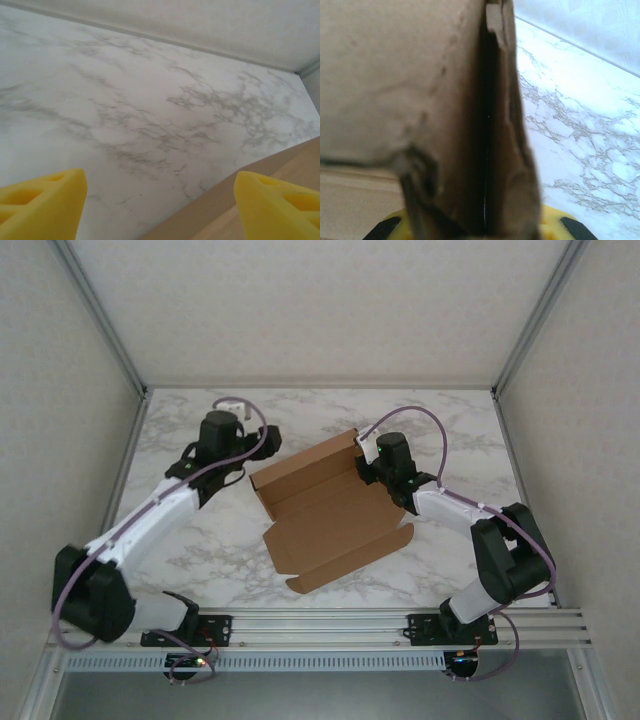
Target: Fold the paper box
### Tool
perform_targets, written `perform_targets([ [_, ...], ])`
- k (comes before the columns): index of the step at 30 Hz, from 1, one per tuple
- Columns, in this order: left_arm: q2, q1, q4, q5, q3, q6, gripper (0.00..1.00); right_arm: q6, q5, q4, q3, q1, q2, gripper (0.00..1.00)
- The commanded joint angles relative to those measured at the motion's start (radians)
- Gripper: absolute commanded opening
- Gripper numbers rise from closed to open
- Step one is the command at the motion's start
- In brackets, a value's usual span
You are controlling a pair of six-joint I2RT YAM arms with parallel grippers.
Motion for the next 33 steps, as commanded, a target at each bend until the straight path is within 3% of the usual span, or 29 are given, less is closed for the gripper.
perform_targets([
  [1,0.186,-0.018,0.055,0.237,0.092,0.042,0.72,0.009,-0.026,0.038,-0.008,-0.003,0.014,0.17],
  [5,0.353,-0.053,0.067,0.406,0.187,0.029,0.68,0.086,-0.038,0.039,-0.021,0.003,0.016,0.17],
  [12,0.473,-0.080,0.152,0.547,0.245,-0.032,0.66,0.165,0.091,0.074,-0.029,0.032,0.064,0.19],
  [20,0.541,-0.114,0.213,0.589,0.234,-0.070,0.62,0.205,0.323,0.114,-0.004,0.076,0.127,0.21],
  [23,0.546,-0.113,0.192,0.574,0.241,-0.052,0.62,0.185,0.238,0.149,-0.021,0.075,0.122,0.26],
  [27,0.565,-0.102,0.159,0.555,0.287,-0.031,0.62,0.126,0.068,0.184,-0.110,0.062,0.028,0.49],
  [33,0.673,-0.115,0.097,0.577,0.433,-0.009,0.62,0.124,-0.013,0.184,-0.179,-0.009,-0.096,0.66],
])
